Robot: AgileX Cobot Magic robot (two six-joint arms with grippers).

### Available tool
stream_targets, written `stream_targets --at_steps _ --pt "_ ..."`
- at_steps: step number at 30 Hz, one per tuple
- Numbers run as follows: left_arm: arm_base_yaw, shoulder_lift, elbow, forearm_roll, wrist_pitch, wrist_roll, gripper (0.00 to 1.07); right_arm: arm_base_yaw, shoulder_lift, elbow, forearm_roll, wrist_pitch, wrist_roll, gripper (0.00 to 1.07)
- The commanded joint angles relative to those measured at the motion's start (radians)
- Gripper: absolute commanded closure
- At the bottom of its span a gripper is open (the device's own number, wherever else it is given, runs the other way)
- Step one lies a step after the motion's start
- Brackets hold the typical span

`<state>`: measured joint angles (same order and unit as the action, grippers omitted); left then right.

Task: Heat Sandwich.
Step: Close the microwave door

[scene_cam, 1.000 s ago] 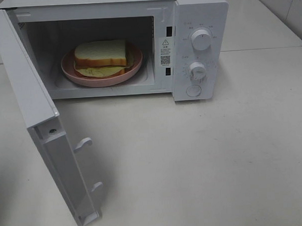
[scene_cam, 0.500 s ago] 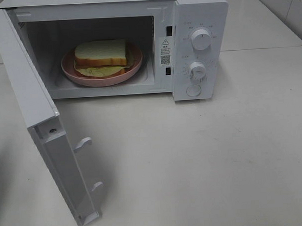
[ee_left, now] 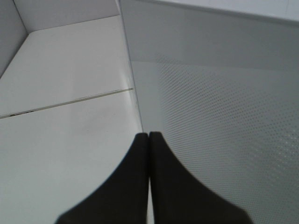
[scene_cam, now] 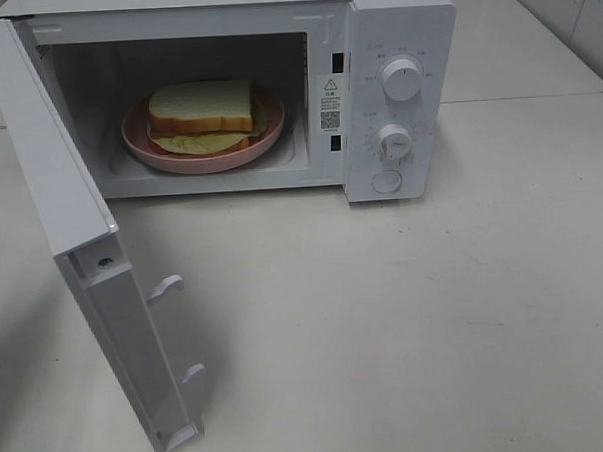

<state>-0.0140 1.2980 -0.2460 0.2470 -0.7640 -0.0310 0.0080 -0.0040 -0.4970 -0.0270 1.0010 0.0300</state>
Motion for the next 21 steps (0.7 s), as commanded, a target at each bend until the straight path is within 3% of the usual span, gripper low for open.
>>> stream_targets --at_steps 1,3,8,11,17,21 --pt "-0.001 0.055 -0.026 0.037 -0.054 -0.017 1.07 -0.008 -0.028 0.0 0.001 -0.005 -0.013 0.32" --pt "-0.001 0.069 -0.03 0.05 -0.062 -0.022 1.07 -0.008 -0.028 0.0 0.001 -0.005 -0.013 0.32" --pt "-0.001 0.161 -0.06 0.136 -0.138 -0.102 1.07 -0.008 -0.028 0.0 0.001 -0.005 -0.013 0.32" --pt "-0.006 0.181 -0.062 0.162 -0.174 -0.106 1.07 -0.008 -0.028 0.0 0.001 -0.005 -0.013 0.32" --pt "-0.106 0.216 -0.062 0.106 -0.193 -0.079 1.07 -0.008 -0.028 0.0 0.001 -0.005 -0.013 0.32" --pt "-0.188 0.236 -0.062 0.002 -0.197 -0.055 1.07 -0.008 -0.028 0.0 0.001 -0.005 -0.013 0.32"
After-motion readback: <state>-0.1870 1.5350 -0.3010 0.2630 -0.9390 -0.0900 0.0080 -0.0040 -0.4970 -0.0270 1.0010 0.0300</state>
